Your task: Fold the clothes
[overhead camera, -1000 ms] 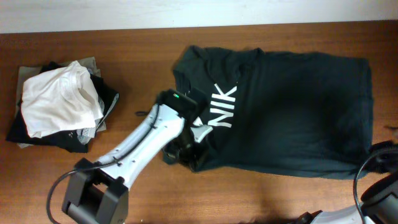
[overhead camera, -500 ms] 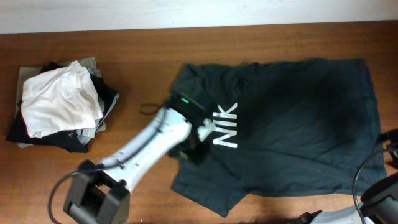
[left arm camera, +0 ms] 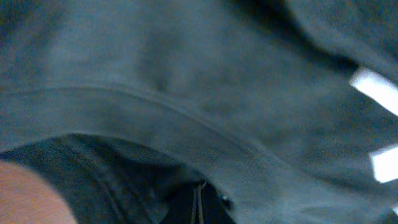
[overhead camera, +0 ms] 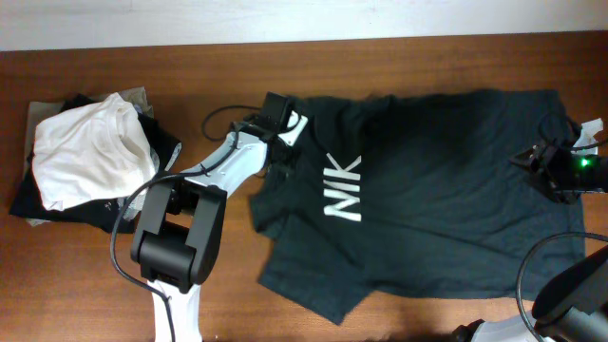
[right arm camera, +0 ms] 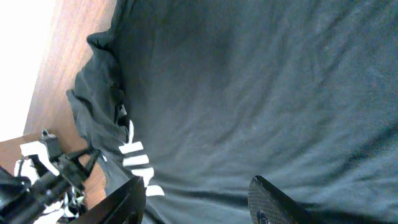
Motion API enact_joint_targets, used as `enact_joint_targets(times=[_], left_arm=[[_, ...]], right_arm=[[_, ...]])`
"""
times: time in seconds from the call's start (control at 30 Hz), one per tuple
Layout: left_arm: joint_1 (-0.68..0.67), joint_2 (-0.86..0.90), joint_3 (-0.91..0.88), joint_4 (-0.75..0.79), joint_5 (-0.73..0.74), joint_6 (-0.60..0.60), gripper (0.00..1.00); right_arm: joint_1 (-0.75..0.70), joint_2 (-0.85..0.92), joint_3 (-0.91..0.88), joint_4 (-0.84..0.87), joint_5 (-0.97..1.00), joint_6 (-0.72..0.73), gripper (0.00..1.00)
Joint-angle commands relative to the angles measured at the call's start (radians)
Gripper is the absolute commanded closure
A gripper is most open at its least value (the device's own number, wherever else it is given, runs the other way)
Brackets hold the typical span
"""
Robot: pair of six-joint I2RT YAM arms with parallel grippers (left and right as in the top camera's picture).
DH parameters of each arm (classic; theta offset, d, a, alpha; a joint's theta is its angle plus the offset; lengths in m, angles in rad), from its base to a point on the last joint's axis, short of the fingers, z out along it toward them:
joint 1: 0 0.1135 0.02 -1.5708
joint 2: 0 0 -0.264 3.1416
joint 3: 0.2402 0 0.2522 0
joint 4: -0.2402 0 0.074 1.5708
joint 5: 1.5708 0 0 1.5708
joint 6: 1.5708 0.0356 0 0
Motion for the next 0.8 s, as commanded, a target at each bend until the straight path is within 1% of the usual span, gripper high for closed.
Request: enact_joint_targets(times=[0.0, 0.03, 0.1, 0.13, 0.17, 0.2, 0.23, 0.27, 0.3, 0.33, 0.37, 0.4, 0.43, 0.53, 0.57, 0.6, 0.63, 0.67, 0.7, 0.77], left_arm=[[0.144, 0.080, -0.008, 0.091, -0.179, -0.092, 1.00], [0.182, 0.080, 0.009, 0.103, -0.169, -0.134, 1.00], [0.284, 0.080, 0.083, 0.114, -0.006, -0.143, 1.00], [0.315, 0.080, 0.130, 0.108, 0.077, -0.142, 0.96], [0.336, 0.080, 0.196, 0.068, 0.140, -0.138, 0.87], [0.343, 0.080, 0.267, -0.006, 0.166, -0.130, 0.75], [0.343, 0.080, 0.336, -0.092, 0.168, -0.108, 0.68], [0.336, 0.080, 0.441, -0.242, 0.167, -0.054, 0.60], [0.331, 0.080, 0.517, -0.359, 0.167, -0.035, 0.53], [0.328, 0.079, 0.559, -0.435, 0.167, -0.024, 0.53], [0.327, 0.077, 0.598, -0.498, 0.167, -0.024, 0.52], [0.325, 0.070, 0.651, -0.597, 0.167, -0.024, 0.52], [0.325, 0.061, 0.687, -0.664, 0.167, -0.024, 0.53], [0.312, 0.010, 0.756, -0.810, 0.165, 0.006, 0.53], [0.298, -0.030, 0.758, -0.850, 0.164, 0.016, 0.53], [0.288, -0.057, 0.758, -0.876, 0.162, 0.029, 0.53], [0.277, -0.085, 0.758, -0.899, 0.161, 0.029, 0.53], [0.266, -0.118, 0.758, -0.925, 0.154, 0.028, 0.53], [0.259, -0.145, 0.758, -0.953, 0.152, 0.028, 0.53], [0.256, -0.186, 0.758, -1.024, 0.153, 0.027, 0.53]], right_arm=[[0.007, -0.022, 0.013, 0.000, -0.016, -0.015, 0.42], [0.007, -0.023, 0.013, 0.000, -0.013, -0.015, 0.42], [0.008, -0.022, 0.013, -0.001, 0.018, -0.014, 0.42], [0.016, -0.022, 0.013, -0.001, 0.038, -0.014, 0.41], [0.037, -0.022, 0.013, -0.005, 0.070, -0.014, 0.41], [0.055, -0.022, 0.013, -0.011, 0.113, -0.006, 0.40], [0.074, -0.022, 0.012, -0.017, 0.188, 0.025, 0.36], [0.092, -0.015, 0.006, -0.013, 0.390, 0.143, 0.31], [0.093, -0.005, -0.003, 0.003, 0.448, 0.172, 0.31], [0.091, 0.006, -0.010, 0.013, 0.445, 0.171, 0.33], [0.091, 0.022, -0.021, 0.025, 0.444, 0.171, 0.38], [0.096, 0.050, -0.040, 0.053, 0.444, 0.172, 0.49], [0.103, 0.080, -0.050, 0.080, 0.438, 0.173, 0.57], [0.132, 0.182, -0.053, 0.161, 0.436, 0.199, 0.76], [0.137, 0.236, -0.053, 0.209, 0.437, 0.245, 0.86], [0.137, 0.273, -0.053, 0.240, 0.437, 0.278, 0.91], [0.137, 0.315, -0.053, 0.280, 0.438, 0.299, 0.95], [0.137, 0.344, -0.053, 0.303, 0.463, 0.319, 0.96], [0.137, 0.377, -0.053, 0.327, 0.531, 0.364, 0.96], [0.135, 0.441, -0.053, 0.346, 0.722, 0.497, 0.96]])
